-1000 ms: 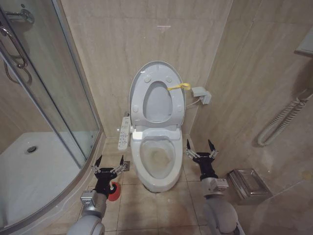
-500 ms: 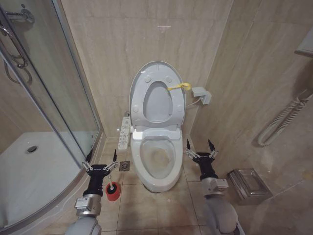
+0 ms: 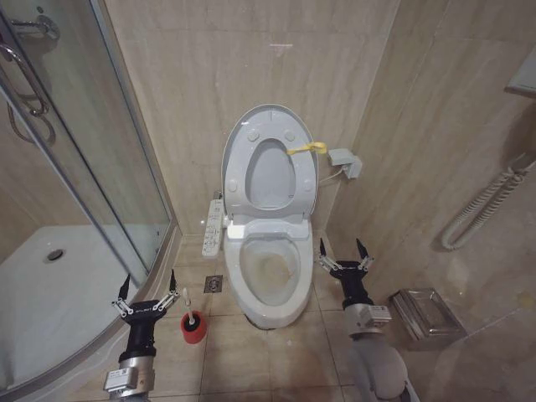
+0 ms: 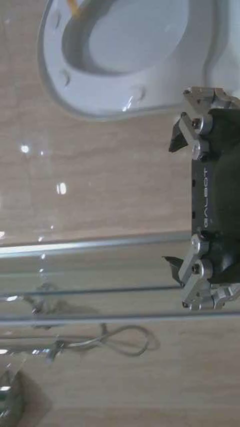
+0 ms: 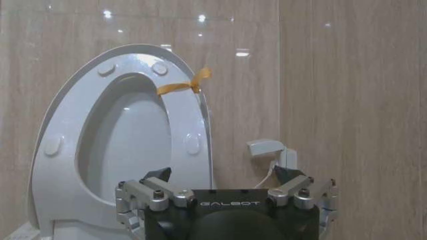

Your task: Open the toilet lid, clean the toilet bowl with a toilet brush, close the toilet lid, and flush.

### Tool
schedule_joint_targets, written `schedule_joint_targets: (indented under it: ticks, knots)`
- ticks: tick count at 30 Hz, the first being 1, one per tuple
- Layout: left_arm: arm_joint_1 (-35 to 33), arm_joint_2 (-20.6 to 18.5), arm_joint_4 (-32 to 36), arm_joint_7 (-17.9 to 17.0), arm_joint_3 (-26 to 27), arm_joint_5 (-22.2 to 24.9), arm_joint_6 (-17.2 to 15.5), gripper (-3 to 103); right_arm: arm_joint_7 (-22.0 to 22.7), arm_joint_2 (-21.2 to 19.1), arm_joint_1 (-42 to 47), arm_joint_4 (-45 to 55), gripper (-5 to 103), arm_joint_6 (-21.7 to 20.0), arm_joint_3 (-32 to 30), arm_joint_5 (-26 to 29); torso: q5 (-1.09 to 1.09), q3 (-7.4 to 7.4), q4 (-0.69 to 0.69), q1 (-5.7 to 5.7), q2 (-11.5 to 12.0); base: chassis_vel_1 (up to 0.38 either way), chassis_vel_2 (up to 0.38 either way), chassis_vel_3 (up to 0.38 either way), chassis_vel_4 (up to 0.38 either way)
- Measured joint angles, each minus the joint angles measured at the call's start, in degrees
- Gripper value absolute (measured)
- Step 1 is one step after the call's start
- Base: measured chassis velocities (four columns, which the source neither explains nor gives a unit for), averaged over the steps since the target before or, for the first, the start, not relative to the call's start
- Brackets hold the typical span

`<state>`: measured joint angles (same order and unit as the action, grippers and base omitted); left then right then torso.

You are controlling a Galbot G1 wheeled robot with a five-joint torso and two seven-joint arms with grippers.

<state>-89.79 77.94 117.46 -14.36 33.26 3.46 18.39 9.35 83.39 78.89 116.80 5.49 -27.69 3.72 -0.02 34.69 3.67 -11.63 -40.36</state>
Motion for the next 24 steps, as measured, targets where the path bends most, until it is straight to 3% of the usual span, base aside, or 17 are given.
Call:
schedule_joint_targets:
  ticks: [1,4,10,15,19,24]
  knots:
    - [0.0,0.0,0.0,0.0,0.0,0.0,0.0,100,0.0,0.0,0.0,0.0,100,0.0,0.0,0.0,0.0,0.0,0.0,0.0,0.0,0.0,0.0,0.0,0.0]
    - [1.2,-2.0,5.6,0.1,2.6,2.9,-4.4,100,0.0,0.0,0.0,0.0,100,0.0,0.0,0.0,0.02,0.0,0.0,0.0,0.0,0.0,0.0,0.0,0.0]
    - [2.7,-3.4,9.0,0.5,3.8,4.5,-7.2,100,0.0,0.0,0.0,0.0,100,0.0,0.0,0.0,0.02,0.0,0.01,0.0,0.0,0.0,0.0,0.0,0.0]
    - [2.6,-2.7,4.1,0.3,2.1,3.1,-4.8,100,0.0,0.0,0.0,0.0,100,0.0,0.0,0.0,0.01,0.0,0.0,0.0,0.0,0.0,0.0,0.0,0.0]
    - [2.2,-0.7,-1.5,0.0,0.0,0.0,0.0,100,0.0,0.0,0.0,0.0,100,0.0,0.0,0.0,0.01,0.0,0.0,0.0,0.0,0.0,0.0,0.0,0.0]
    - [2.5,0.2,-1.8,0.1,-0.8,-1.5,0.6,100,0.0,0.0,0.0,0.0,100,0.0,0.0,0.0,0.02,-0.01,0.0,0.01,0.0,0.0,0.0,0.0,0.0]
